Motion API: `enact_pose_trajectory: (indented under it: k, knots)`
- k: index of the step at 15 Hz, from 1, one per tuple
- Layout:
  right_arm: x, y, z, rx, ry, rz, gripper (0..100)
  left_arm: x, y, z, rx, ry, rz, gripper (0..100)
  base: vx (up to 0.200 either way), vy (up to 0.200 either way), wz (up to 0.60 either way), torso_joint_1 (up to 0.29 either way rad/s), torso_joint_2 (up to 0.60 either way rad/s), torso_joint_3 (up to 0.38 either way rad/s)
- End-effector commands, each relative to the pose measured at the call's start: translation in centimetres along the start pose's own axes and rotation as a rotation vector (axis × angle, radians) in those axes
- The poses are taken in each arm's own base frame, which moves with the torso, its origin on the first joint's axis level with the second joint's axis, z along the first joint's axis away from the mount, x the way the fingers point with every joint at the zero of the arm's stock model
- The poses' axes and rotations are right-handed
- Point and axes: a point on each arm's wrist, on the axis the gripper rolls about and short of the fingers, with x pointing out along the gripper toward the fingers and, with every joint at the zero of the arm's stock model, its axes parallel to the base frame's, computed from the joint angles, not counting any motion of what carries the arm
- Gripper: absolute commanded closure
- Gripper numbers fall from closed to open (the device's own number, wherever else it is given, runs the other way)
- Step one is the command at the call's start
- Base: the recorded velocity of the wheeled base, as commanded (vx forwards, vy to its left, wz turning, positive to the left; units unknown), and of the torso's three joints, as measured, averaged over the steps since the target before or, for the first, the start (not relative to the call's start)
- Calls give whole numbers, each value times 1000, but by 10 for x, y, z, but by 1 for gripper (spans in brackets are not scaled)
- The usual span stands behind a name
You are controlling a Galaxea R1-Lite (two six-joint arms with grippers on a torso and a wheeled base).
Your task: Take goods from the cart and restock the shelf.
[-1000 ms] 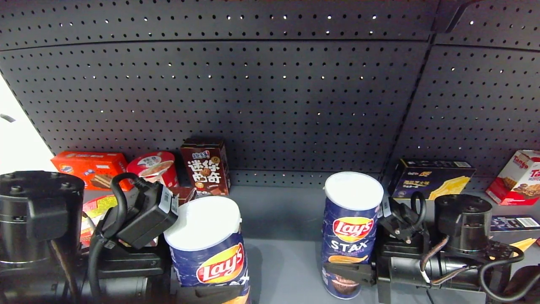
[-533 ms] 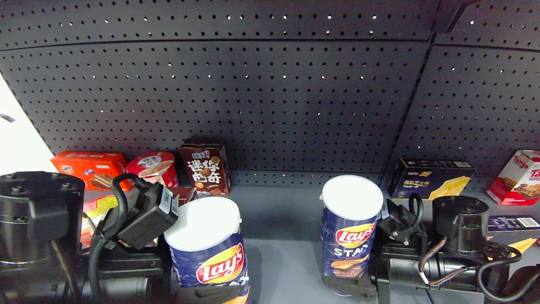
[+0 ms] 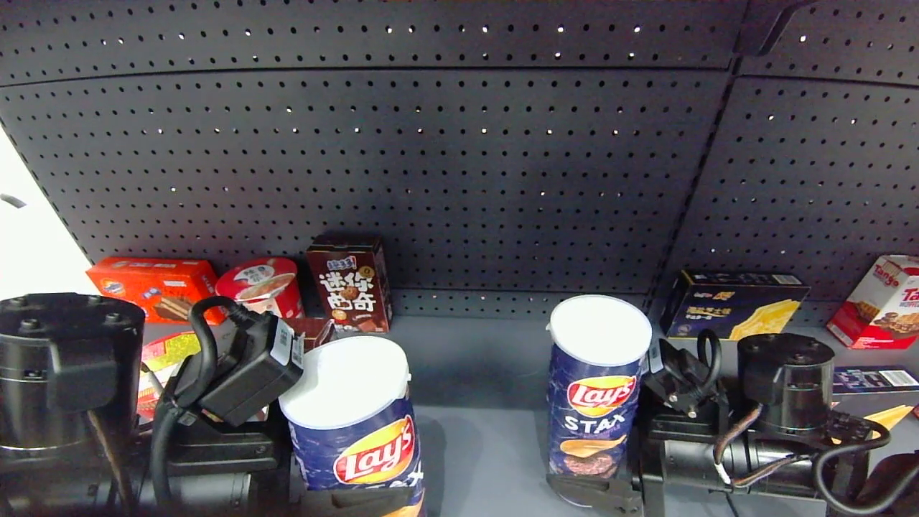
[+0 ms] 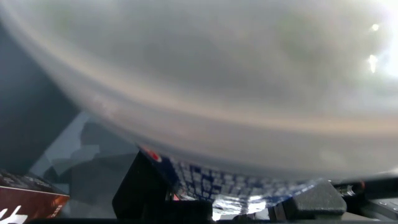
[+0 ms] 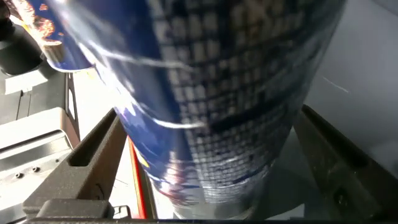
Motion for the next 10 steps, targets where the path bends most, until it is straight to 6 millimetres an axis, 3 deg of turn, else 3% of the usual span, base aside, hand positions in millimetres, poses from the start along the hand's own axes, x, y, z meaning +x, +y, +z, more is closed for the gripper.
enact_pose_trajectory:
  k: [1,10]
  knots:
    - [-1,1,2,-6,-7,1,0,0,0,0,2,0,-1,100,0,0,0,0,0,0]
    - [-22,7,9,-30,-41,-33,0,0,-1,-1,2,4,-5,100,0,0,0,0,0,0]
